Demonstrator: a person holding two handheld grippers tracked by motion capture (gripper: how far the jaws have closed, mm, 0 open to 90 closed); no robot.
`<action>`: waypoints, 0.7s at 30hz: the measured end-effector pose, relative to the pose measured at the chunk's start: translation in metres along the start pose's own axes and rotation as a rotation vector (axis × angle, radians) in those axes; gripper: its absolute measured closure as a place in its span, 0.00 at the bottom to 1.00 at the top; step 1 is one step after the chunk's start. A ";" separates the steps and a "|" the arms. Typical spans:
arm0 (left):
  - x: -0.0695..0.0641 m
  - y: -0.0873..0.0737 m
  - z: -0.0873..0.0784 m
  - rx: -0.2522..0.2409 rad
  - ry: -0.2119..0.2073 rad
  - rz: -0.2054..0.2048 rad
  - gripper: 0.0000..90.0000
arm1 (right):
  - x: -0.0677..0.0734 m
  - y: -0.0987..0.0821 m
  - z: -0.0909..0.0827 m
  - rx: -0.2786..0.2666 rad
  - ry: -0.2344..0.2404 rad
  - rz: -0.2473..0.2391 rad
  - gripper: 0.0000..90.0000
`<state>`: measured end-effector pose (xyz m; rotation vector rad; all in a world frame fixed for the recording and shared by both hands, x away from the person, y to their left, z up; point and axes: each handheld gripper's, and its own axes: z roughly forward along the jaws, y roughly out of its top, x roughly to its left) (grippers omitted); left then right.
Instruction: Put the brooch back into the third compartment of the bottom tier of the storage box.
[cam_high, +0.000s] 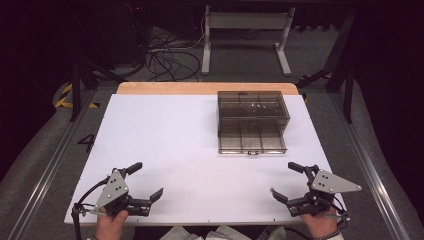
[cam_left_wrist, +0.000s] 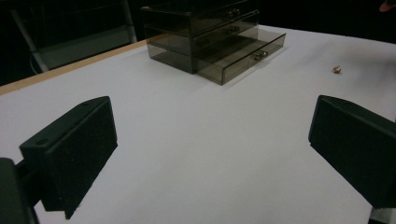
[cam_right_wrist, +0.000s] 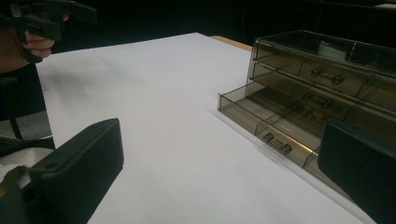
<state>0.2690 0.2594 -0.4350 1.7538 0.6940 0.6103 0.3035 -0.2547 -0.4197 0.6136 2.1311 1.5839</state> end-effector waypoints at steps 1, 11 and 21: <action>0.001 0.000 0.000 0.002 -0.002 -0.008 0.02 | 0.000 0.000 0.000 0.001 -0.001 -0.002 0.01; 0.003 -0.001 -0.001 -0.006 -0.003 -0.025 0.02 | 0.001 0.001 0.002 0.015 0.002 -0.008 0.02; 0.002 -0.001 0.000 0.005 0.011 -0.004 0.02 | 0.002 0.004 0.002 0.033 0.004 -0.023 0.03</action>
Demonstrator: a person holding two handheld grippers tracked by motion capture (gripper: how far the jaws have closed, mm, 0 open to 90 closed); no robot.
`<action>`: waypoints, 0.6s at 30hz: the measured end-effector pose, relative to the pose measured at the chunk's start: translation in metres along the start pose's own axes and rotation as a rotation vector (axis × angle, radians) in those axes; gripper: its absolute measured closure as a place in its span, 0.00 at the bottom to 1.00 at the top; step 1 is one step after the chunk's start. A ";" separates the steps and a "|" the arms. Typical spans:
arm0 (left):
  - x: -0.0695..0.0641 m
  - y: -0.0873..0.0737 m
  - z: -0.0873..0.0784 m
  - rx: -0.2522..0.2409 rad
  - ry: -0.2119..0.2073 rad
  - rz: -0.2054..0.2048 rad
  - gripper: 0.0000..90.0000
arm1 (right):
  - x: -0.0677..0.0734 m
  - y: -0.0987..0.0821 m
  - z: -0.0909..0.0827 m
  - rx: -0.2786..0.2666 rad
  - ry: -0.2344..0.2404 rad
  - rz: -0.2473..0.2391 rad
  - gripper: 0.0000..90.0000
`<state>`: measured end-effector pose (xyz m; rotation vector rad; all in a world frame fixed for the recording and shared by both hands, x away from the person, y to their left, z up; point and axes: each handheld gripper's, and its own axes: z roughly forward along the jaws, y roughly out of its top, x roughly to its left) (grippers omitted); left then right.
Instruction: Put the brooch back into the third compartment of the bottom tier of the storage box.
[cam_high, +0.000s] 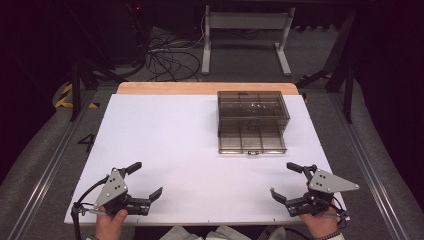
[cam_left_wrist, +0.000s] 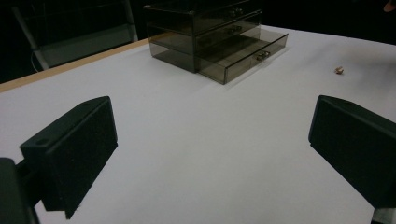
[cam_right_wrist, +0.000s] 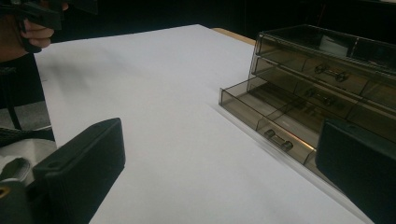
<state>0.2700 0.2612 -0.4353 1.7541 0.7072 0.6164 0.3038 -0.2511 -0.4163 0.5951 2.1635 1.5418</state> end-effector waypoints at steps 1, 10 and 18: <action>0.000 0.000 0.000 0.000 0.001 0.001 0.02 | -0.001 0.002 0.000 0.010 -0.003 -0.002 0.03; 0.000 0.000 0.000 0.001 0.003 0.001 0.02 | -0.014 0.017 0.003 0.054 0.004 -0.002 0.03; 0.000 0.000 0.000 0.006 0.002 -0.003 0.02 | -0.024 0.022 0.008 0.101 0.000 0.010 0.03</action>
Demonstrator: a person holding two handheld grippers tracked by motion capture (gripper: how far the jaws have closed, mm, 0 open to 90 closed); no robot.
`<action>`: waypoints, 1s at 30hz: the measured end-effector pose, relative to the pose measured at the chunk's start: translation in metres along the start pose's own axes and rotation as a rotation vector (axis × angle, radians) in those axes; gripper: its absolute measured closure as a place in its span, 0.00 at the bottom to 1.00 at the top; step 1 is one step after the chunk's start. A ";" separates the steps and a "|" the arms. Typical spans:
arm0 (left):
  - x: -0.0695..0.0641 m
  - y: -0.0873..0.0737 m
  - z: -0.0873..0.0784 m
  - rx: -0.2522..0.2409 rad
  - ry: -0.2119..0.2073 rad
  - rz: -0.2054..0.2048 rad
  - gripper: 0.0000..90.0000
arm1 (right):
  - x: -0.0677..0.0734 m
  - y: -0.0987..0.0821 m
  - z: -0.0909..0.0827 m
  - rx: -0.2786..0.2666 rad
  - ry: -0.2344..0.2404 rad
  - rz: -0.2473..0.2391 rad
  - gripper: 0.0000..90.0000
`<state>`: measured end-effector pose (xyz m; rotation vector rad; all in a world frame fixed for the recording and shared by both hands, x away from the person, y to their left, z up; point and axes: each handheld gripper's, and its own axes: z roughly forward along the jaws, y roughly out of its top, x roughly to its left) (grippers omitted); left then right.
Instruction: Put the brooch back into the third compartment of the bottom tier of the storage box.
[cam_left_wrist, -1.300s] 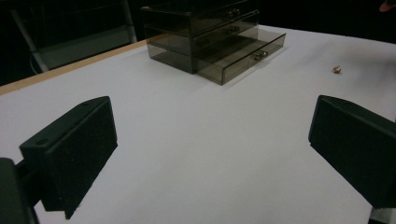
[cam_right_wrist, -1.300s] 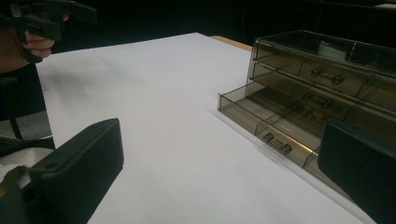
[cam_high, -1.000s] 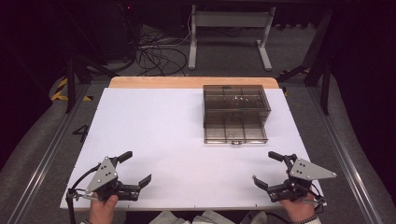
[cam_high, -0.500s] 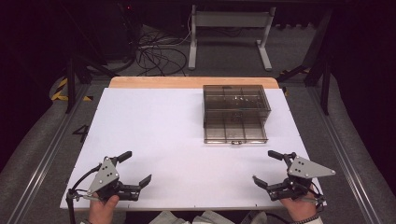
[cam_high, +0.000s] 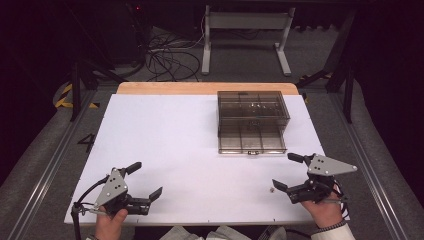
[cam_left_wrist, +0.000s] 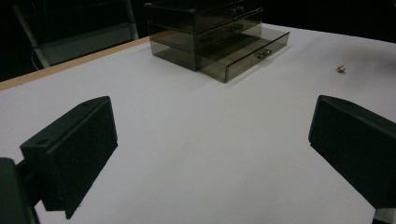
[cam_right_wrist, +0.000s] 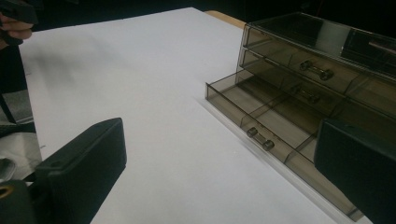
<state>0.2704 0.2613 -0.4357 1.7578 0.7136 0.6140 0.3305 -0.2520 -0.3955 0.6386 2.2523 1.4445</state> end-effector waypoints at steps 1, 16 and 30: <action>0.000 0.000 0.000 0.000 0.000 0.004 0.02 | -0.003 0.002 0.002 0.016 0.000 -0.001 0.03; 0.000 0.000 0.000 0.003 0.000 0.000 0.02 | -0.016 0.015 0.011 0.077 0.012 -0.006 0.04; 0.001 -0.001 0.001 0.004 -0.003 -0.006 0.02 | -0.023 0.020 0.021 0.102 0.021 -0.002 0.04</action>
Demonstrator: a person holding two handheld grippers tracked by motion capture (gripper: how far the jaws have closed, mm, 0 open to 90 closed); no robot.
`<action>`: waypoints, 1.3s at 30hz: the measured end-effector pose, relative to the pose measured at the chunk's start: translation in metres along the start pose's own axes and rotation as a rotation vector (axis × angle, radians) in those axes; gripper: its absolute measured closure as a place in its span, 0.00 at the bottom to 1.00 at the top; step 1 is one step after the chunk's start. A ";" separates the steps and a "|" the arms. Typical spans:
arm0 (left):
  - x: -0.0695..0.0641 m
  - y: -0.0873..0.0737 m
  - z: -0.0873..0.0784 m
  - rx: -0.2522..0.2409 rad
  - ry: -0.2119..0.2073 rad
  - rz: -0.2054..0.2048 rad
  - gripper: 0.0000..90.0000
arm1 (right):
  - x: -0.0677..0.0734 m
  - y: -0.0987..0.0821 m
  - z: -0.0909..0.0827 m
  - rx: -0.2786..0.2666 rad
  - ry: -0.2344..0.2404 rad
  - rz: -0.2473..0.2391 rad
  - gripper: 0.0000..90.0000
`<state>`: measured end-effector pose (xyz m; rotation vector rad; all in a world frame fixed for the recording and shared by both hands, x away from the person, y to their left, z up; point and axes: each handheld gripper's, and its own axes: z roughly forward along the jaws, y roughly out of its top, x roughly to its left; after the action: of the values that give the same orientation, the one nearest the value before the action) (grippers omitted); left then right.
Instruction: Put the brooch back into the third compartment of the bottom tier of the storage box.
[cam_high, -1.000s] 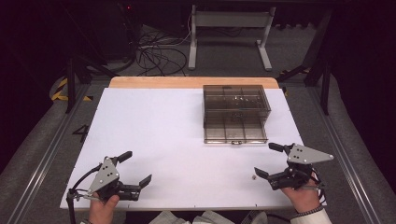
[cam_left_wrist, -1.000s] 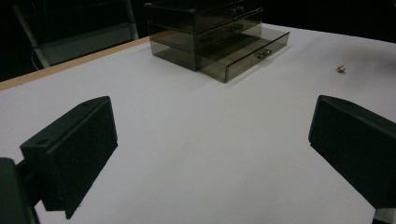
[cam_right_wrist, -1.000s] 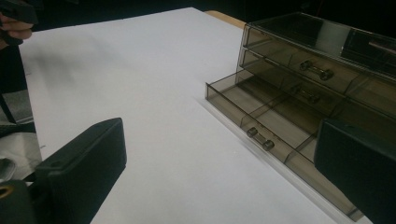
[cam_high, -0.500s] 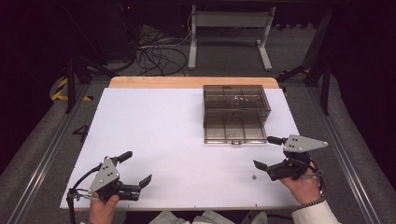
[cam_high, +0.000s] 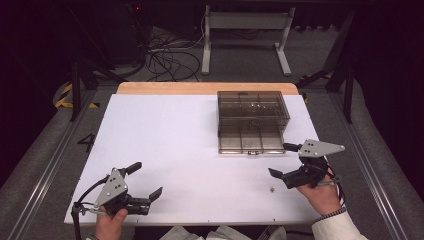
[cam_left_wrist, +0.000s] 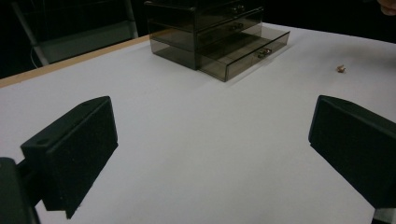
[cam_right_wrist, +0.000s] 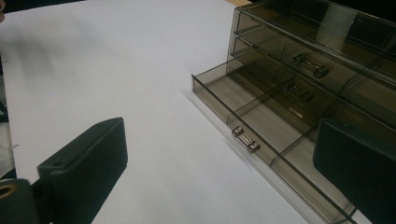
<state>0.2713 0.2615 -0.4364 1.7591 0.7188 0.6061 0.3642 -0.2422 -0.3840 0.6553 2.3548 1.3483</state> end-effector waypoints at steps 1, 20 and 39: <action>0.000 0.000 0.000 0.000 0.000 -0.001 0.02 | 0.000 0.000 0.000 0.004 0.002 0.000 0.04; 0.000 0.000 0.000 0.000 0.000 0.003 0.02 | 0.004 0.005 0.007 0.287 0.107 -0.078 0.20; 0.000 0.000 0.000 0.005 -0.001 0.001 0.02 | 0.007 -0.003 0.022 0.507 0.140 -0.134 0.23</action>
<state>0.2710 0.2611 -0.4366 1.7645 0.7196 0.6042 0.3691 -0.2240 -0.3984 0.5322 2.8250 0.7591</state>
